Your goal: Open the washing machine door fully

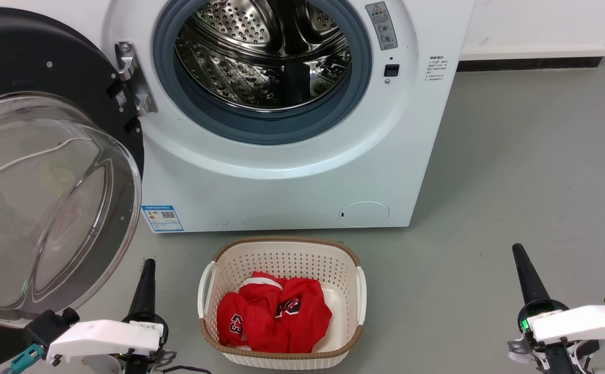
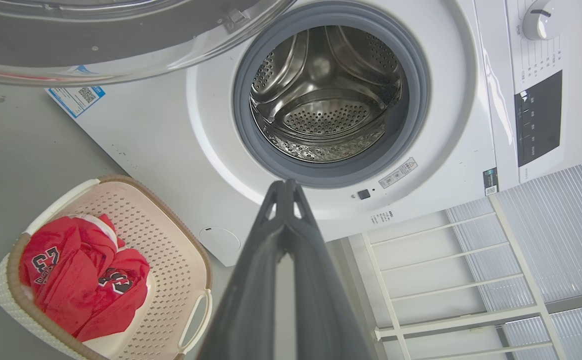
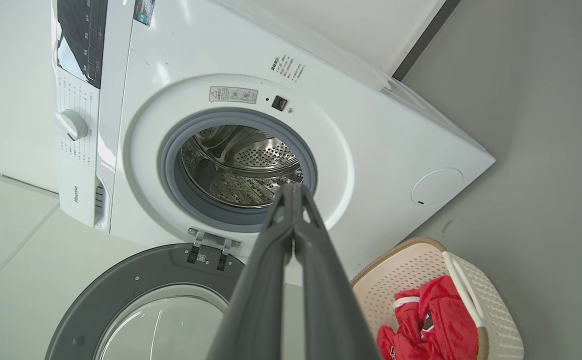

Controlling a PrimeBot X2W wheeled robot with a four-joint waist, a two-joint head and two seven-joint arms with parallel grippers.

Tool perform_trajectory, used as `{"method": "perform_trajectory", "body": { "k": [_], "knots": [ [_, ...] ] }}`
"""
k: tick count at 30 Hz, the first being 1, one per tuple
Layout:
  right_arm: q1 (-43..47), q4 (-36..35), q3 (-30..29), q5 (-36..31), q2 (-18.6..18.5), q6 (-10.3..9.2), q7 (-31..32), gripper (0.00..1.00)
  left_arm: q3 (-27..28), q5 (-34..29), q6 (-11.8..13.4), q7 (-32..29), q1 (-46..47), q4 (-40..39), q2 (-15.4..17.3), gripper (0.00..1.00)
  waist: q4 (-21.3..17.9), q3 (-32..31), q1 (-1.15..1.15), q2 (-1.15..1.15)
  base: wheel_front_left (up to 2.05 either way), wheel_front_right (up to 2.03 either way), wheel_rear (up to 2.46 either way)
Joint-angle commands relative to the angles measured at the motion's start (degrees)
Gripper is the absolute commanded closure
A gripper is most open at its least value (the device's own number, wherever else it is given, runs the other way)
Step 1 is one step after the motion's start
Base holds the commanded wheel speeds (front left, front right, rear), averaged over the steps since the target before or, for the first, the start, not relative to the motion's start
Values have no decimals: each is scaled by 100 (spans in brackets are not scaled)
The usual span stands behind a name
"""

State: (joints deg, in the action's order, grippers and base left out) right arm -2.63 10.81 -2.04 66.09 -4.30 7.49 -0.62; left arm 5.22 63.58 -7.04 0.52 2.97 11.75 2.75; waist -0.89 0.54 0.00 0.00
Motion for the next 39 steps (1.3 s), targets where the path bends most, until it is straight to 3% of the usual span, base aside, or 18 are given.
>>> {"method": "perform_trajectory", "body": {
  "k": [1,39],
  "knots": [
    [-135,-21,-23,165,-36,1,27,100,19,159,-22,-44,156,-22,16,100,2,-1,0,0,0,0,0],
    [-308,218,-197,2017,-7,0,413,100,106,2078,-42,-528,301,163,18,100,58,-24,0,0,0,0,0]
  ]
}}
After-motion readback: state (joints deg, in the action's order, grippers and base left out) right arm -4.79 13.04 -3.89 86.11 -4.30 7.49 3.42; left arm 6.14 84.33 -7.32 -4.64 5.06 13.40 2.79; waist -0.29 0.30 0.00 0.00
